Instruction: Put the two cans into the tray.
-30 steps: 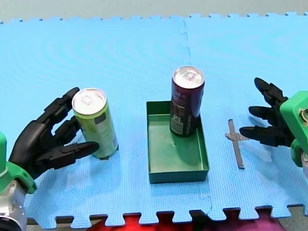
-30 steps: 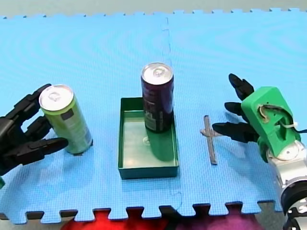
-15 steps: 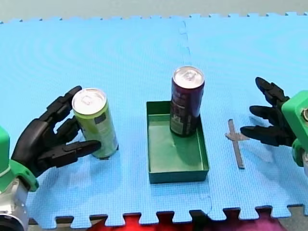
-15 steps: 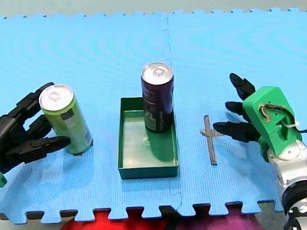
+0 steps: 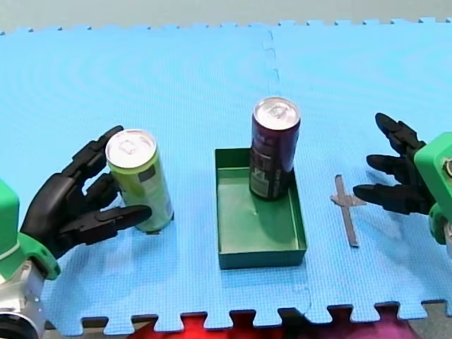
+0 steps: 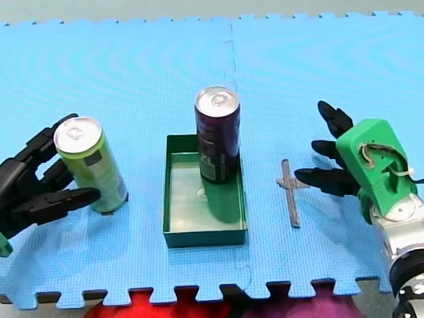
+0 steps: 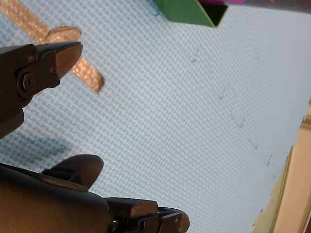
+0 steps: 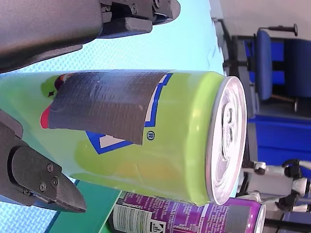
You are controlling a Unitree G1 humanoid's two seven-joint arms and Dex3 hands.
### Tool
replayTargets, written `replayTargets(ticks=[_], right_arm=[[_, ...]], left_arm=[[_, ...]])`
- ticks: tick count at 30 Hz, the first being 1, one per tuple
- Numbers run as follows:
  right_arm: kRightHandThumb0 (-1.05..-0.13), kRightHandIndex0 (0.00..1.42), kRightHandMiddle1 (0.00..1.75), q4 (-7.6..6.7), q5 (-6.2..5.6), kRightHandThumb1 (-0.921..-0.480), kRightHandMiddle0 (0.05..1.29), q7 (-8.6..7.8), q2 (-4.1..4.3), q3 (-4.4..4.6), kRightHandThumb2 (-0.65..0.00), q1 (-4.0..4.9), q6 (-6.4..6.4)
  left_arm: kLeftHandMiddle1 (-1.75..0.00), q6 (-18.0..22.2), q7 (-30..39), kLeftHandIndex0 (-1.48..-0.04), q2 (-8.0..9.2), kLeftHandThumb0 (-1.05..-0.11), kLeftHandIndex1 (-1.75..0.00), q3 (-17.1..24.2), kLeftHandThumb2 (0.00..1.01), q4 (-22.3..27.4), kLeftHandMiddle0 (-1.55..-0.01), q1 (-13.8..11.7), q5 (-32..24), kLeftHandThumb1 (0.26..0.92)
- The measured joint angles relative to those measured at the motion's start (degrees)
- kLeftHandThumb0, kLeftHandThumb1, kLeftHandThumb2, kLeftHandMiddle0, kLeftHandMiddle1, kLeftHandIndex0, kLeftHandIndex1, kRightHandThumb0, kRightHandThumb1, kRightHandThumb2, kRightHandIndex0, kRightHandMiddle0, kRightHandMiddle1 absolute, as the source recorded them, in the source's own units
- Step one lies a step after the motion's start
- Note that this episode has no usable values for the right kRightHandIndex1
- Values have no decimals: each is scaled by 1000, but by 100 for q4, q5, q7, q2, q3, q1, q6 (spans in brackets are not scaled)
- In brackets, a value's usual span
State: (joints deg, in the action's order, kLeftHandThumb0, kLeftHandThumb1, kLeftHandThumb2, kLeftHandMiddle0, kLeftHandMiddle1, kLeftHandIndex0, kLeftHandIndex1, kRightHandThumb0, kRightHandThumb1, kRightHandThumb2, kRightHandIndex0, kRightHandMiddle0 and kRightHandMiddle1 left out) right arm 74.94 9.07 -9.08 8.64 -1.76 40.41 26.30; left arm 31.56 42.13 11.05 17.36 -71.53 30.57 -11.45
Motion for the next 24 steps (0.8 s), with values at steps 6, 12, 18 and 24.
replayTargets(ticks=[6, 12, 18, 24], right_arm=[[-874, 252, 1, 2, -1, -784, 109, -8, 2, -9, 0, 0, -10], [-868, 251, 1, 7, -1, -781, 109, -9, 4, -14, 0, 0, -20], [-871, 251, 0, 28, 0, -785, 110, -8, 5, -16, -2, 0, -22], [-872, 251, 0, 33, 5, -788, 110, -1, 13, -13, -1, -1, -21]], left_arm=[[-3, 0, -12, -83, -14, -1048, -4, -20, 7, -2, -83, 13, 6, 704], [-5, 0, -34, -86, -21, -1048, -4, -31, 7, -5, -87, 22, 6, 707], [-6, -7, -51, -89, -46, -1048, -5, -44, 6, -16, -89, 49, 6, 709], [-10, -10, -87, -92, -51, -1048, -5, -68, 6, -36, -98, 66, 23, 714]])
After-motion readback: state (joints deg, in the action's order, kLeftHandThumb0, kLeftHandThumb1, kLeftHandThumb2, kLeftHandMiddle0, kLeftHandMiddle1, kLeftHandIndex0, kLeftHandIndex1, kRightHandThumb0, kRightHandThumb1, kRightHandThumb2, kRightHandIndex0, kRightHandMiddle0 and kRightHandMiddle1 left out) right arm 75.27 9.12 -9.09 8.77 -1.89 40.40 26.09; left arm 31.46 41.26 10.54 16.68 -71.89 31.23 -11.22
